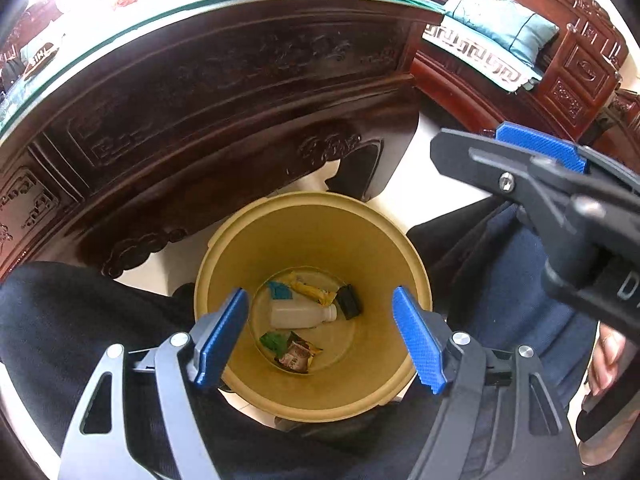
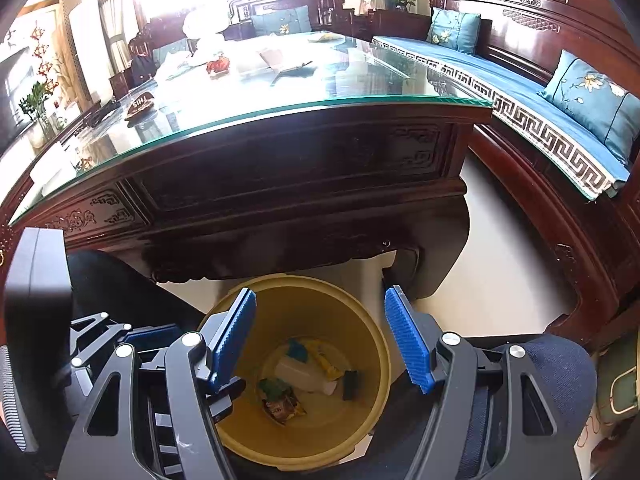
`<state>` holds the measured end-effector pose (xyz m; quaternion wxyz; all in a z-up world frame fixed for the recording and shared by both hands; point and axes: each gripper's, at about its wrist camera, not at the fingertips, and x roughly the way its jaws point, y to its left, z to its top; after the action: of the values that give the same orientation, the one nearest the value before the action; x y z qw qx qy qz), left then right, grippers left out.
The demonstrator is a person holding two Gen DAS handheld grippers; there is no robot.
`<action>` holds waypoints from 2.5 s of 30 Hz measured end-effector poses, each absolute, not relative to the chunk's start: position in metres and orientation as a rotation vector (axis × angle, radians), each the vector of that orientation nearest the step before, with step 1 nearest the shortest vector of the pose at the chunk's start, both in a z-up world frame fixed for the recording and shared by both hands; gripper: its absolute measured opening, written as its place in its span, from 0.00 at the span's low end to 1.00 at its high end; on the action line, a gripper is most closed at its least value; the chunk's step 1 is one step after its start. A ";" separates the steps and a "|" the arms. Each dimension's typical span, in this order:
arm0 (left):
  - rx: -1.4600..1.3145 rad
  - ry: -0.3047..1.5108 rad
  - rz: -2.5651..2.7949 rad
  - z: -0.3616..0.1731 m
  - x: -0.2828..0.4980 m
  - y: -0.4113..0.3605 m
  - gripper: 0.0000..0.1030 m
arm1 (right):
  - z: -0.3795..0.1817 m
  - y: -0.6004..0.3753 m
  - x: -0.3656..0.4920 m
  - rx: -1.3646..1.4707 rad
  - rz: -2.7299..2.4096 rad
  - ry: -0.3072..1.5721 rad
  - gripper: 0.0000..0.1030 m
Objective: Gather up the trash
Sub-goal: 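Return both tools to the table and grasp the brown sock with the left tool, then grasp the white paper scraps with the right tool while the left tool holds the sock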
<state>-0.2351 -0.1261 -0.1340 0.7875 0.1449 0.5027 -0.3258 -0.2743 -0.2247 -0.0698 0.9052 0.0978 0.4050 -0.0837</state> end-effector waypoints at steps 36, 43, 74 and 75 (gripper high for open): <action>0.021 0.850 -0.097 -0.029 0.087 -0.006 0.78 | 0.010 -0.172 -0.037 0.115 0.051 0.712 0.64; -0.023 0.886 -0.124 -0.032 0.111 -0.010 0.78 | 0.005 -0.176 -0.016 0.120 0.056 0.724 0.66; 0.011 0.905 -0.368 -0.020 0.091 -0.078 0.12 | 0.002 -0.239 0.009 0.157 -0.107 0.749 0.67; 0.013 0.904 -0.375 -0.019 0.089 -0.081 0.12 | 0.003 -0.239 0.015 0.147 -0.106 0.752 0.58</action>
<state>0.0894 -0.0808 -0.0189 0.8826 0.0063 0.4342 -0.1800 0.0153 -0.2391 0.0028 0.9262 0.0718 0.3666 -0.0516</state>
